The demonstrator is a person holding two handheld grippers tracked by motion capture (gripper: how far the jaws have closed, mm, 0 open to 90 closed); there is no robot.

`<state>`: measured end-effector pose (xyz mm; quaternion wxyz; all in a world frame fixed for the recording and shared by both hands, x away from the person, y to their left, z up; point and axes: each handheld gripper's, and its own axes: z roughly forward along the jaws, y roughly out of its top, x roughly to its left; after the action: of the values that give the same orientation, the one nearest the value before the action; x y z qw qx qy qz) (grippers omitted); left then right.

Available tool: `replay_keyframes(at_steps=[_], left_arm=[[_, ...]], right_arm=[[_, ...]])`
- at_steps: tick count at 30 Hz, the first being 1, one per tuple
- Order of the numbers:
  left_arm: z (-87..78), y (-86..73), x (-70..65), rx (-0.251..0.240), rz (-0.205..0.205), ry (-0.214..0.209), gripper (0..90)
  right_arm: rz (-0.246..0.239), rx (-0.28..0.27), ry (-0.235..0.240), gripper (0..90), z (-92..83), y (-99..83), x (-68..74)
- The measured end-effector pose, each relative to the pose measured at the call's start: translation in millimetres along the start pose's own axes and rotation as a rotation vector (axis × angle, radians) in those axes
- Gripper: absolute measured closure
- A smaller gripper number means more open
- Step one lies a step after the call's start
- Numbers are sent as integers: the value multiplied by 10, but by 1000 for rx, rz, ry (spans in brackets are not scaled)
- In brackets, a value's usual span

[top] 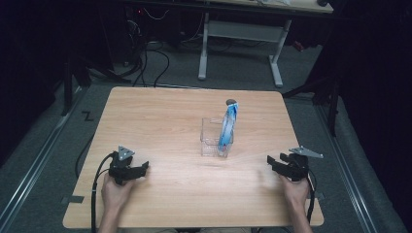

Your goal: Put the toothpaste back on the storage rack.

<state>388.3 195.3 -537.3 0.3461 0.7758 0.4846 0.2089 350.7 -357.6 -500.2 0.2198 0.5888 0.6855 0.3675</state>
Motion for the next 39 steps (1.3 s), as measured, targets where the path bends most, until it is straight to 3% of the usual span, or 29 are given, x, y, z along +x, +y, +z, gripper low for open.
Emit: replay_keyframes(at_steps=[39], left_arm=[[0,0,0,0,0,0,240]], right_arm=[[-120,75,-91,357,313,-114,118]])
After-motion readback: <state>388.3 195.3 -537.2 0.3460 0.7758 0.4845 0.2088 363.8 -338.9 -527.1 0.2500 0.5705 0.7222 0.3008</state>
